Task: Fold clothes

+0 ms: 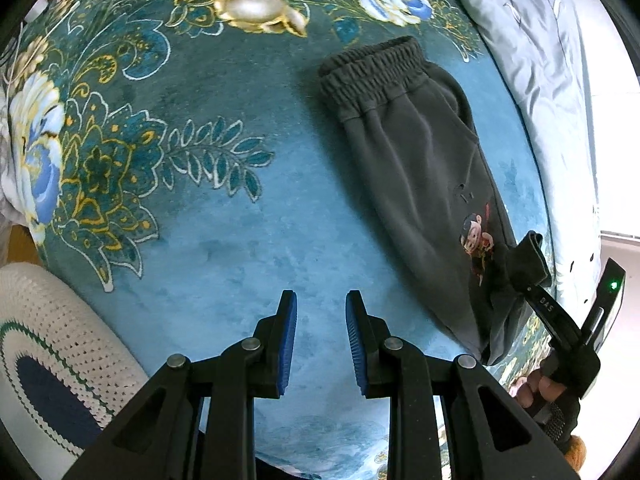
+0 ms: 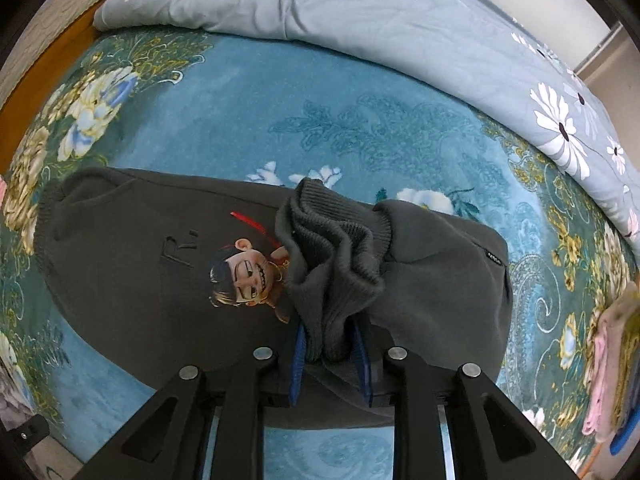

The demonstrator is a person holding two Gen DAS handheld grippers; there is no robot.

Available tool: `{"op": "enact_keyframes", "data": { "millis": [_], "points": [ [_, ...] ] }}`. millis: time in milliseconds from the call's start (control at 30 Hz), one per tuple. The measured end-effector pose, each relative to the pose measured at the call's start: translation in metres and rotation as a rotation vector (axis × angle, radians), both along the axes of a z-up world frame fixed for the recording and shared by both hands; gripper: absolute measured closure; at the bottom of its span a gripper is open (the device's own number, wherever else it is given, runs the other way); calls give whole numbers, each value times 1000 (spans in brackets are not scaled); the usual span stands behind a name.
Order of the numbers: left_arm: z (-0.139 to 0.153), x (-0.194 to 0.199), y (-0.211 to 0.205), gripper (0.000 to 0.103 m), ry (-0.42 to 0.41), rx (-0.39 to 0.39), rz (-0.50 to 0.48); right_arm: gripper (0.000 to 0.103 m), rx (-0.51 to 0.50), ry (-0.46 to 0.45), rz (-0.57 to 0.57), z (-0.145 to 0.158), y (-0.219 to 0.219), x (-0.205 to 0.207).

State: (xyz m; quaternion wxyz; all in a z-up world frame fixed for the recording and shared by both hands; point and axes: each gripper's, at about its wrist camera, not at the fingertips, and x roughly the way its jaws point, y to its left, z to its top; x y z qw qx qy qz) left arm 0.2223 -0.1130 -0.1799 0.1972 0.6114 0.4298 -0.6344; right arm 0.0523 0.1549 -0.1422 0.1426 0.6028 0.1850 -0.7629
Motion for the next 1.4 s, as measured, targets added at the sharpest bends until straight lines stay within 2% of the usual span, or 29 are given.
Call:
{"op": "enact_keyframes", "data": {
  "millis": [167, 300, 400, 467, 567, 600, 700, 800, 867, 933, 1033, 1067, 1167, 1267, 1300, 1333, 1400],
  "points": [
    [0, -4, -1, 78, 4, 8, 8, 67, -67, -12, 35, 14, -5, 9],
    [2, -15, 4, 78, 15, 9, -20, 65, -176, -19, 49, 37, 3, 11],
    [1, -28, 10, 78, 21, 14, -42, 63, -253, 18, 44, 60, 19, 7],
    [0, -41, 18, 78, 32, 23, -65, 61, -286, 50, -5, 76, 42, -3],
    [2, -61, 34, 76, 71, 33, -116, 60, -264, 73, -116, 82, 83, -20],
    [3, -69, 41, 72, 88, 39, -135, 60, -251, 77, -158, 82, 99, -25],
    [5, -101, 67, 70, 139, 76, -207, 60, -210, 56, -248, 75, 135, -31],
    [2, -133, 100, 54, 178, 124, -296, 60, -178, 31, -306, 67, 166, -27],
    [0, -153, 123, 52, 201, 153, -356, 60, -160, 11, -344, 61, 187, -23],
    [-5, -170, 146, 47, 201, 159, -429, 60, -155, -9, -375, 56, 201, -20],
    [-17, -190, 170, 46, 177, 145, -506, 60, -154, -31, -423, 50, 218, -16],
    [-22, -196, 175, 46, 158, 134, -515, 60, -154, -37, -435, 48, 223, -17],
    [-37, -205, 174, 46, 115, 117, -452, 59, -154, -49, -445, 43, 228, -23],
    [-44, -210, 173, 49, 112, 137, -394, 60, -159, -56, -439, 38, 229, -31],
    [-45, -211, 173, 57, 116, 139, -384, 60, -161, -60, -437, 37, 229, -33],
    [-45, -211, 174, 73, 118, 135, -382, 60, -163, -63, -434, 35, 227, -36],
    [-42, -212, 177, 81, 129, 129, -386, 60, -169, -69, -425, 32, 224, -41]
  ]
}}
